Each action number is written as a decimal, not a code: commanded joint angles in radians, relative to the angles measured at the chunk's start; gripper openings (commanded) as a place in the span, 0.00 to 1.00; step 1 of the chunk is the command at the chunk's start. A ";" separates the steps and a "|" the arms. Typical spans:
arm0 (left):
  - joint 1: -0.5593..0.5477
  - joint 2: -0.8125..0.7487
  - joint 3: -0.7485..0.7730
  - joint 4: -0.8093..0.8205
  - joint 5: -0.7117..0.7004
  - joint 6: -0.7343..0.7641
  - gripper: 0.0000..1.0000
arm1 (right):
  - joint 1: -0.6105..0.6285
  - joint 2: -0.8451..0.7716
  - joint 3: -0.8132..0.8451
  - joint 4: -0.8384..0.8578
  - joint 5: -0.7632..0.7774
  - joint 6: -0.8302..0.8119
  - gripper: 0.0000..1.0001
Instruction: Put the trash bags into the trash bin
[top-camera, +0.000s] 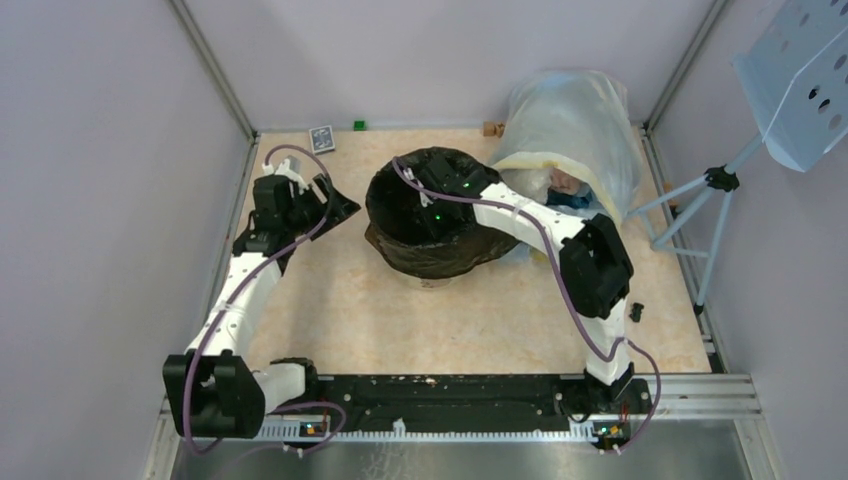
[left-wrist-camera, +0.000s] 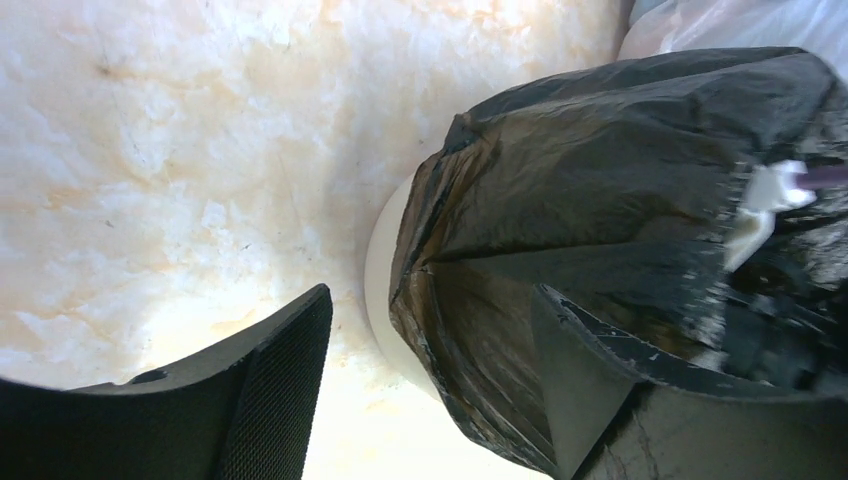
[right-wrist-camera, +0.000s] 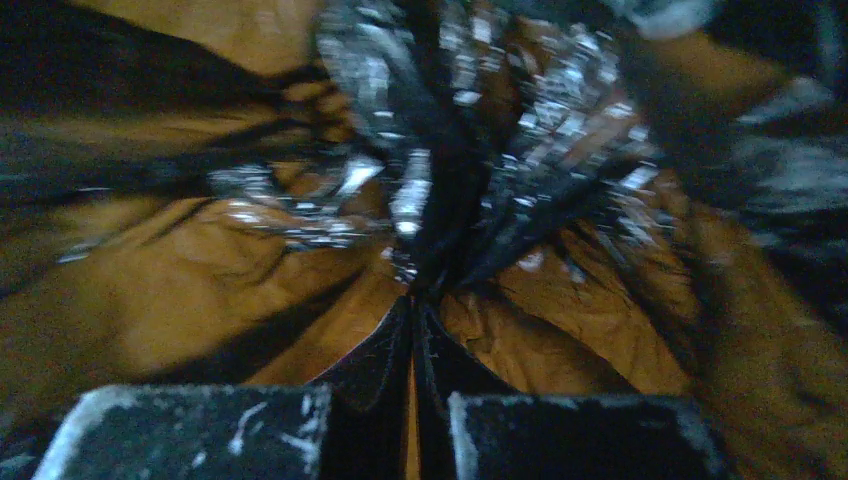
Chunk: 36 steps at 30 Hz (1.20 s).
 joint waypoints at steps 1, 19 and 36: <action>-0.015 -0.066 0.109 -0.058 -0.032 0.107 0.81 | -0.054 -0.033 -0.052 0.041 -0.058 -0.008 0.00; -0.289 0.188 0.515 -0.383 -0.367 0.321 0.72 | -0.009 -0.007 -0.077 0.068 -0.006 0.015 0.00; -0.311 0.271 0.522 -0.340 -0.281 0.317 0.54 | -0.012 0.163 -0.078 0.071 -0.015 0.010 0.00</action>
